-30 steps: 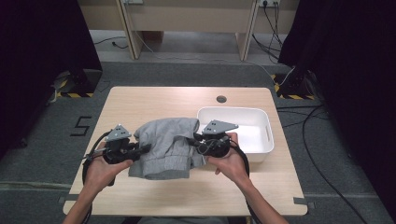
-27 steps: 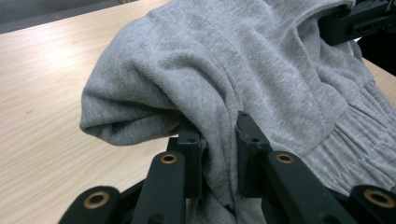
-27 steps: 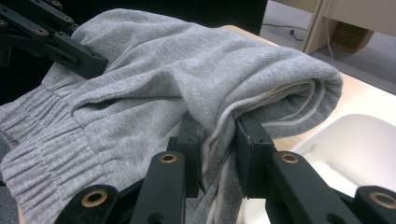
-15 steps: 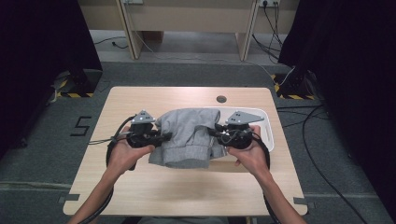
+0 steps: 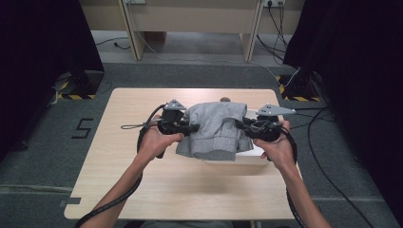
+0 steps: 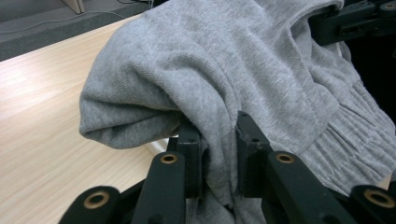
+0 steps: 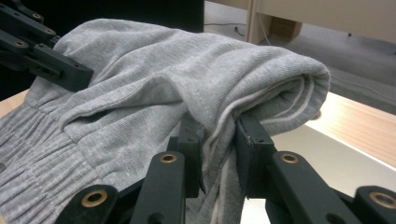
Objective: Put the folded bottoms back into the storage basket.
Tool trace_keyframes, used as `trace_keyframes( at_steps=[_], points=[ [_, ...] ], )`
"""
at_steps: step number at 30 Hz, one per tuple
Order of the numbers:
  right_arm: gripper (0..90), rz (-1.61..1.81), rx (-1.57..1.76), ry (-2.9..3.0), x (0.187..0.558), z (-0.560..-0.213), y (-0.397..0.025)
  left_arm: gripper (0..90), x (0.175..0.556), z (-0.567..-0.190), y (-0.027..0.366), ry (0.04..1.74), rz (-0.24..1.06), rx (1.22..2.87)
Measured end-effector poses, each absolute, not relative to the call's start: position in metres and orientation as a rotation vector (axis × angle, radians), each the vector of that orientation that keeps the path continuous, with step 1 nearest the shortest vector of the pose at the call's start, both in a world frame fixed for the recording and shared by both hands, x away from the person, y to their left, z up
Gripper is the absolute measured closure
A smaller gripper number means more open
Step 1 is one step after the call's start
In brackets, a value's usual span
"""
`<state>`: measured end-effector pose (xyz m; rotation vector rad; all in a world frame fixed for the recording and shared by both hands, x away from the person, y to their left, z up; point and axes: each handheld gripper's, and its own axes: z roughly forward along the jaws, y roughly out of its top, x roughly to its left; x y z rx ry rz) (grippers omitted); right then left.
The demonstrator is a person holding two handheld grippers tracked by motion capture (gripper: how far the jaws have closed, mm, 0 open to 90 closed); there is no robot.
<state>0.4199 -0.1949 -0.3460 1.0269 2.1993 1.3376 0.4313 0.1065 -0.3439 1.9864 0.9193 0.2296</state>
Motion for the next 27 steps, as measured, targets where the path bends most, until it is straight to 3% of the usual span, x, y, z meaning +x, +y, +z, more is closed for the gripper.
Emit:
trace_keyframes(
  at_steps=[27],
  points=[
    [74.4,1.2,1.218,2.161,0.456,-0.373,-0.251,74.6,0.479,-0.369,0.036,0.953,0.148,2.021]
  ],
)
